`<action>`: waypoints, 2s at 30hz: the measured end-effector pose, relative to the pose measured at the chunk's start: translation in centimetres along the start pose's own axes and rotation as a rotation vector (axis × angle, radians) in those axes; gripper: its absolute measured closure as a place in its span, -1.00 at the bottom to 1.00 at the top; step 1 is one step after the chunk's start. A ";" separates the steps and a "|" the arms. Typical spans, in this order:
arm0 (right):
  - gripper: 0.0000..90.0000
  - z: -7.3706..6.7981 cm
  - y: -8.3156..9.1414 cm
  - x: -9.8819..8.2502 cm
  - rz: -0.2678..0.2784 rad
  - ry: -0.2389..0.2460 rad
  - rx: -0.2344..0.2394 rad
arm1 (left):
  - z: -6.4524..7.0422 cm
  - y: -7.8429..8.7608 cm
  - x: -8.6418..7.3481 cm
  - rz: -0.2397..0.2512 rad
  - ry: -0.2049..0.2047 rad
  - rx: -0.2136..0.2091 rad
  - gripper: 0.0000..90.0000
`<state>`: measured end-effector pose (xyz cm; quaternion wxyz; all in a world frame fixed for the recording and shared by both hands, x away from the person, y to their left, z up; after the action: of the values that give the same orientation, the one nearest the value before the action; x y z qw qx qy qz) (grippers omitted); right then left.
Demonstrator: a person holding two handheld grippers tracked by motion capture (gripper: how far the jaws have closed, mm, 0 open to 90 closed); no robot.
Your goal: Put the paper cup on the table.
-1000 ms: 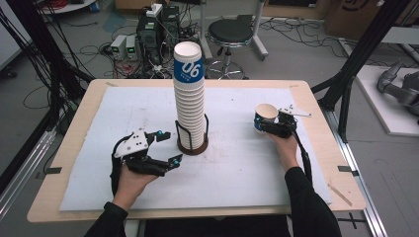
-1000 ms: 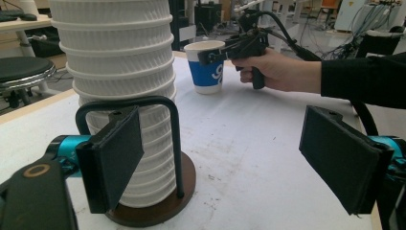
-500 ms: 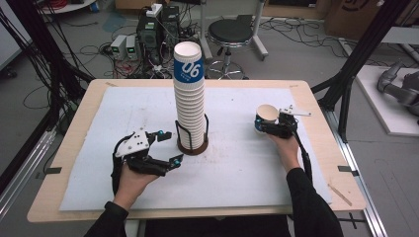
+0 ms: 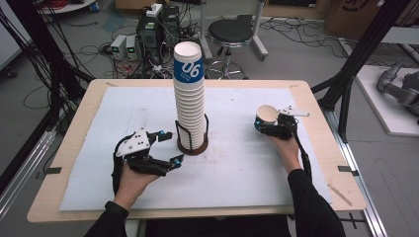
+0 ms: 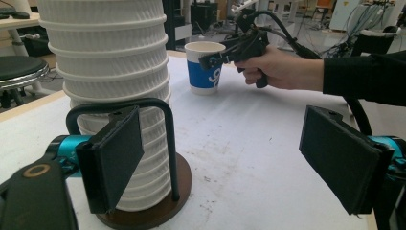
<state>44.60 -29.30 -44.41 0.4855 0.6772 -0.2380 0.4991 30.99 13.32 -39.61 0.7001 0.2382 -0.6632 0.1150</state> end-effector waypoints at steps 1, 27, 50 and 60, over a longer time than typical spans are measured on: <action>-0.72 0.0 0.1 0.0 -0.003 0.001 -0.002 | 0.0 0.0 0.0 0.001 0.002 0.000 -0.66; -0.72 -1.3 7.2 -0.1 -0.049 -0.006 0.090 | 0.0 -0.2 0.5 0.013 -0.007 0.013 -0.66; -0.71 -6.1 15.0 5.1 0.264 0.181 0.506 | 2.2 -0.5 2.7 0.043 -0.036 -0.064 -0.66; -0.71 -6.0 14.1 4.6 0.239 0.194 0.569 | 2.1 1.0 3.8 0.083 -0.045 -0.010 -0.66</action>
<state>32.33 -29.05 -34.15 0.2350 0.7022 -0.1192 0.6614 29.01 12.56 -35.63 0.6808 0.2097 -0.6886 0.1353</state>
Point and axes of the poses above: each handheld gripper's, and its own axes: y roughly backward along the jaws, x roughly out of its top, z roughly to its right, the point moved 2 cm from there along -y, roughly forward along the jaws
